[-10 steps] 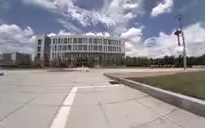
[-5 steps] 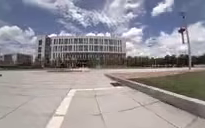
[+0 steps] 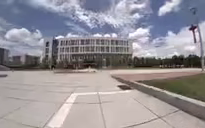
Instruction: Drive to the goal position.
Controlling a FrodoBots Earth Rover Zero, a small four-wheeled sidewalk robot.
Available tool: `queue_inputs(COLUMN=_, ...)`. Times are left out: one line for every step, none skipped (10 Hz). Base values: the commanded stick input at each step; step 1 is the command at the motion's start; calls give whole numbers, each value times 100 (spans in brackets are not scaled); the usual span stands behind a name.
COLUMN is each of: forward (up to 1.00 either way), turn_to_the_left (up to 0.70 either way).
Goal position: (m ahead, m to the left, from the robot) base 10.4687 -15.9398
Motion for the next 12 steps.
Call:
queue_inputs(forward=70, turn_to_the_left=3)
queue_inputs(forward=70, turn_to_the_left=2)
queue_inputs(forward=70, turn_to_the_left=1)
queue_inputs(forward=70, turn_to_the_left=0)
queue_inputs(forward=70, turn_to_the_left=0)
queue_inputs(forward=70, turn_to_the_left=0)
queue_inputs(forward=70, turn_to_the_left=0)
queue_inputs(forward=70, turn_to_the_left=0)
queue_inputs(forward=70, turn_to_the_left=0)
queue_inputs(forward=70, turn_to_the_left=0)
queue_inputs(forward=70, turn_to_the_left=0)
queue_inputs(forward=70, turn_to_the_left=0)
